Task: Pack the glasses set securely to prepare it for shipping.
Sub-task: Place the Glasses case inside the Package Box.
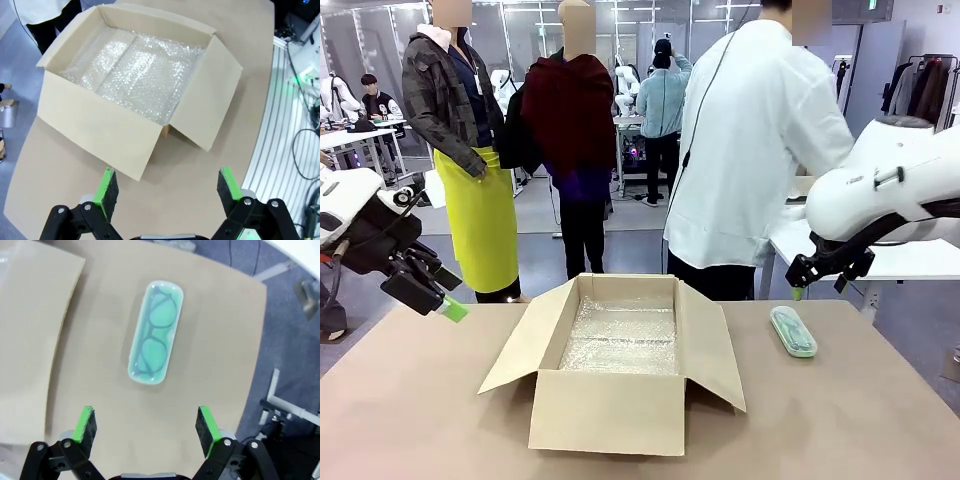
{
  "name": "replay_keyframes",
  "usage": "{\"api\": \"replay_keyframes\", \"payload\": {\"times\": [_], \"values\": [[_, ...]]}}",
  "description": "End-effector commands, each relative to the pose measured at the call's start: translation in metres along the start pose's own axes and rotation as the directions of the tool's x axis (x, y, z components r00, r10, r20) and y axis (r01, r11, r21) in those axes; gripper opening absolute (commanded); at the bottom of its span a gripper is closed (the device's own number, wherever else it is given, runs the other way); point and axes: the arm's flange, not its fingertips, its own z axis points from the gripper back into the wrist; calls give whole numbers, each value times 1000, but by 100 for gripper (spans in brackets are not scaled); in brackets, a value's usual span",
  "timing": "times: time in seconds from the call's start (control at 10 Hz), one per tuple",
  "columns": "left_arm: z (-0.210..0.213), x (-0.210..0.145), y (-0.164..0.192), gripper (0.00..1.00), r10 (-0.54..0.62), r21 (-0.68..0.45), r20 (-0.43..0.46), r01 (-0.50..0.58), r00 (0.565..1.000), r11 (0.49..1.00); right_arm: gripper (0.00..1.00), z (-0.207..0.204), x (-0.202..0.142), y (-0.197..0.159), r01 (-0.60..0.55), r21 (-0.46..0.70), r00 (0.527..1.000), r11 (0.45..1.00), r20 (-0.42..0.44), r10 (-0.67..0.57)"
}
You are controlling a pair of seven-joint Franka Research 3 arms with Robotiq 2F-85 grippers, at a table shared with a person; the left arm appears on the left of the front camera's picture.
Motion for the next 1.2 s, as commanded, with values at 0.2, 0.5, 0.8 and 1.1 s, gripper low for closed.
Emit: {"api": "replay_keyframes", "payload": {"times": [0.2, 0.5, 0.8, 1.1], "values": [[2, -1, 1, 100, -18, -21, 14, 18, 1000, 1000, 100, -60, 40, -19, 57, 23, 994, 998, -97, -55], [2, -1, 1, 100, -18, -21, 14, 18, 1000, 1000, 100, -104, 57, -21, 98, 24, 984, 995, -154, -93], [2, -1, 1, 100, -18, -21, 14, 18, 1000, 1000, 100, -127, 64, -24, 155, 30, 972, 987, -182, -147], [2, -1, 1, 100, -18, -21, 14, 18, 1000, 1000, 100, -157, 64, -21, 170, 31, 963, 985, -216, -160]]}}
